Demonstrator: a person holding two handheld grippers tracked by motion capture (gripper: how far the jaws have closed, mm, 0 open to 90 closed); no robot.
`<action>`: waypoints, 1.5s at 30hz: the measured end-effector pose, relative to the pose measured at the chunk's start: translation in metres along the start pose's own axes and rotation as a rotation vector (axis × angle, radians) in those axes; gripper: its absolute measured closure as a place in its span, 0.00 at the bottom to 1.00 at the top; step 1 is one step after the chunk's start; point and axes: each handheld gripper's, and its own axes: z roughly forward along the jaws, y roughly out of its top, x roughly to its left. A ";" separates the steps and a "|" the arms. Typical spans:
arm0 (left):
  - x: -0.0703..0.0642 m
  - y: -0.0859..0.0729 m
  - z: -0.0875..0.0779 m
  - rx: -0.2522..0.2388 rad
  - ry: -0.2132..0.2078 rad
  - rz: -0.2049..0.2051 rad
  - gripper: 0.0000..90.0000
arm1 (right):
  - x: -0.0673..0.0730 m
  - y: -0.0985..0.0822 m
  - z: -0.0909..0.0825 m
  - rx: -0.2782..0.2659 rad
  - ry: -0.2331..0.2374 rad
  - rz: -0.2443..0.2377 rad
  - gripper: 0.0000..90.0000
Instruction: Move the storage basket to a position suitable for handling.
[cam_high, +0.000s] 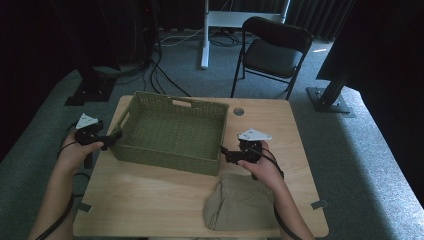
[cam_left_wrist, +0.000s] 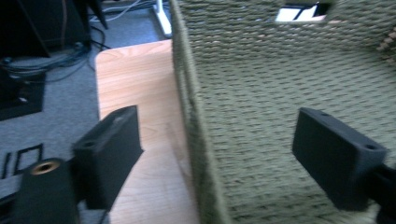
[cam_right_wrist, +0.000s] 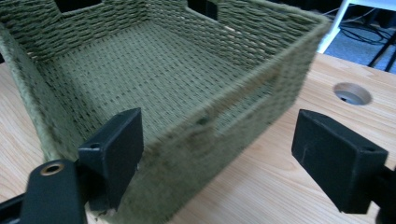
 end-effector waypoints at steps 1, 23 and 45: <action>0.001 -0.001 0.003 -0.006 0.010 0.001 0.24 | 0.002 0.001 0.002 0.001 0.001 -0.002 0.21; -0.005 -0.010 0.021 0.082 0.061 -0.027 0.82 | 0.030 0.000 0.024 0.048 -0.047 0.038 0.52; -0.030 -0.012 0.025 0.052 0.128 -0.120 0.94 | 0.029 0.007 0.031 0.117 -0.196 0.131 0.68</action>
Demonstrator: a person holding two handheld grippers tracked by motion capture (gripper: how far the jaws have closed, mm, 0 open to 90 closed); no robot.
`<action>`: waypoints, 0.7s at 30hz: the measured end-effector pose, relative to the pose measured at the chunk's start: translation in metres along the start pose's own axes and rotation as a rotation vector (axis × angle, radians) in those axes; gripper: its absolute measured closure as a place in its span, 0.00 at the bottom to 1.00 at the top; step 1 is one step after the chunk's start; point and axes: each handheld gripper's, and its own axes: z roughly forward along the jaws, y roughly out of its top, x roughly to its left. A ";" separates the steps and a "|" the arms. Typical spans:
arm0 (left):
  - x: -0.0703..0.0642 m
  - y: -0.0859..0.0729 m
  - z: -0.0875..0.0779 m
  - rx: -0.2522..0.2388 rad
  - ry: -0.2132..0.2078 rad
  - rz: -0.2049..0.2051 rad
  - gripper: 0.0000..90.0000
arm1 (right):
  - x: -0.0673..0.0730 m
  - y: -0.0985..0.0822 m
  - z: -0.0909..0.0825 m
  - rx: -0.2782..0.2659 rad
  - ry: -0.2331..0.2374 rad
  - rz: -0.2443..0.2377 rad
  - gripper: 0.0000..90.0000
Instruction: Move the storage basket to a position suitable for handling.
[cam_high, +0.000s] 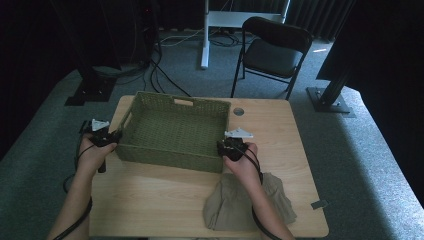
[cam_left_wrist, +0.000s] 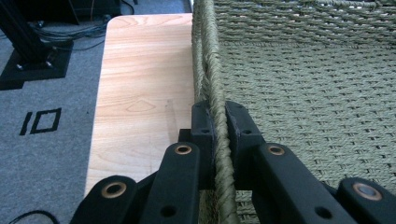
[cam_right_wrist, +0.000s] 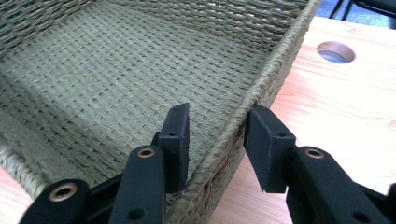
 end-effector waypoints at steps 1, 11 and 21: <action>-0.002 0.000 0.001 -0.003 0.003 -0.004 0.94 | -0.001 0.000 0.000 -0.002 -0.006 0.005 0.69; -0.024 0.003 0.008 -0.009 -0.002 -0.030 0.94 | -0.022 0.004 0.002 0.002 -0.034 0.035 0.73; -0.051 0.008 0.016 -0.001 -0.017 -0.038 0.94 | -0.052 0.005 -0.002 0.010 -0.082 0.068 0.78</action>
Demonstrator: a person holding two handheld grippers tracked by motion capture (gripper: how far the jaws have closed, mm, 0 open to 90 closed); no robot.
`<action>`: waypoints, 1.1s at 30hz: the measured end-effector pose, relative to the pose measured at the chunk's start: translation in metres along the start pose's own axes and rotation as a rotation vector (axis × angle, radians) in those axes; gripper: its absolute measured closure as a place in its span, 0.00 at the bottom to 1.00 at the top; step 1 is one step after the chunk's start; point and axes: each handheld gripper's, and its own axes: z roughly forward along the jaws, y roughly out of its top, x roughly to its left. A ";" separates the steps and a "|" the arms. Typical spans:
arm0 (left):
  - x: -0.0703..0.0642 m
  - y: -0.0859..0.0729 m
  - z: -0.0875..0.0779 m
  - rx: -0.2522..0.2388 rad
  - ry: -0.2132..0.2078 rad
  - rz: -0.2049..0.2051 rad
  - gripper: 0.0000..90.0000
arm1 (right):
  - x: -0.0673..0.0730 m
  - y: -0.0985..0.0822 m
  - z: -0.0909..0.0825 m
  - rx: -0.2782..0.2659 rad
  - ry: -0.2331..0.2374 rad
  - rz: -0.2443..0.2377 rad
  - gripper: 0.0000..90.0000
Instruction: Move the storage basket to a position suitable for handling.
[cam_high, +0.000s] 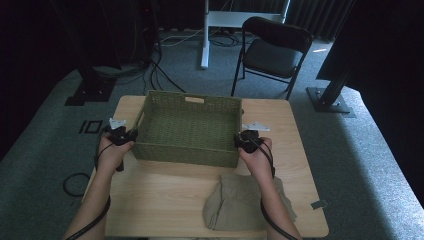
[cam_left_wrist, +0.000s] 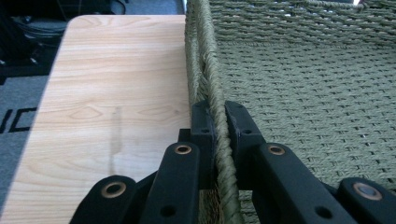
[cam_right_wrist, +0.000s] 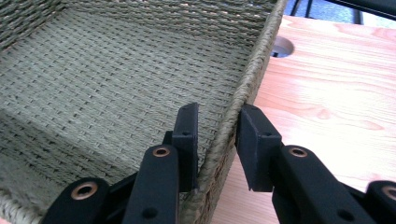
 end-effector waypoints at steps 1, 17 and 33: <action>0.000 0.000 0.000 0.000 0.000 0.000 0.94 | 0.000 0.000 0.000 0.000 0.000 0.000 0.78; -0.045 0.003 0.012 0.005 -0.021 -0.018 0.93 | -0.042 0.000 -0.007 0.016 -0.064 0.020 0.82; -0.088 0.007 0.024 0.007 -0.018 0.059 0.92 | -0.081 -0.002 -0.013 0.025 -0.111 0.031 0.84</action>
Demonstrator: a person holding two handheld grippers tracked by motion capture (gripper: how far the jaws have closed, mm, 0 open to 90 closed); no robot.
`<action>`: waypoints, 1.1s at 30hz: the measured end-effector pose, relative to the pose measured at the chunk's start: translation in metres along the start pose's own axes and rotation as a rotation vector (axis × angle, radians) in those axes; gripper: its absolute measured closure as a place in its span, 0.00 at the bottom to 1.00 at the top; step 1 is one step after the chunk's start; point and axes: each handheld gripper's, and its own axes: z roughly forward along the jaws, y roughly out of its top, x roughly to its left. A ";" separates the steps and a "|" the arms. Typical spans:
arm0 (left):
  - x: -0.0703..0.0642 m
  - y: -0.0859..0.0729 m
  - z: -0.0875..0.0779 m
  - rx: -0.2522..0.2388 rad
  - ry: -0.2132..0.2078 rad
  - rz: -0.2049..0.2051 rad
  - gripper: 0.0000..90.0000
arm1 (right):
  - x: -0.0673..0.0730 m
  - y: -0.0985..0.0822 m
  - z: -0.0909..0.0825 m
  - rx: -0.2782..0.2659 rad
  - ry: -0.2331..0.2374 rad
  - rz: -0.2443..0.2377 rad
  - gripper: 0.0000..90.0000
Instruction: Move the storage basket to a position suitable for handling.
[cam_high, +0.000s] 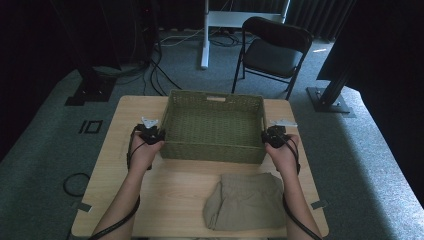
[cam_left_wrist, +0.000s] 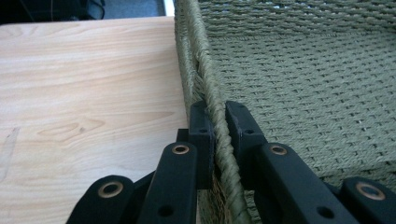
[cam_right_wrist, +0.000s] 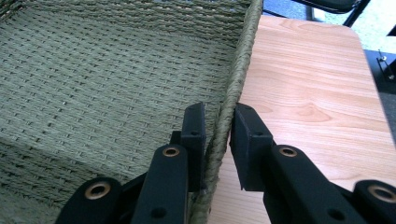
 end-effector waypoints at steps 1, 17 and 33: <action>-0.002 0.000 0.001 0.000 -0.002 0.003 0.92 | -0.003 0.000 0.000 0.000 0.001 0.004 0.84; -0.034 0.008 0.011 0.015 -0.035 0.005 0.92 | -0.037 -0.003 -0.004 0.001 -0.017 0.034 0.86; -0.078 0.011 0.018 0.030 -0.074 0.029 0.90 | -0.082 -0.009 -0.012 0.010 -0.051 0.064 0.88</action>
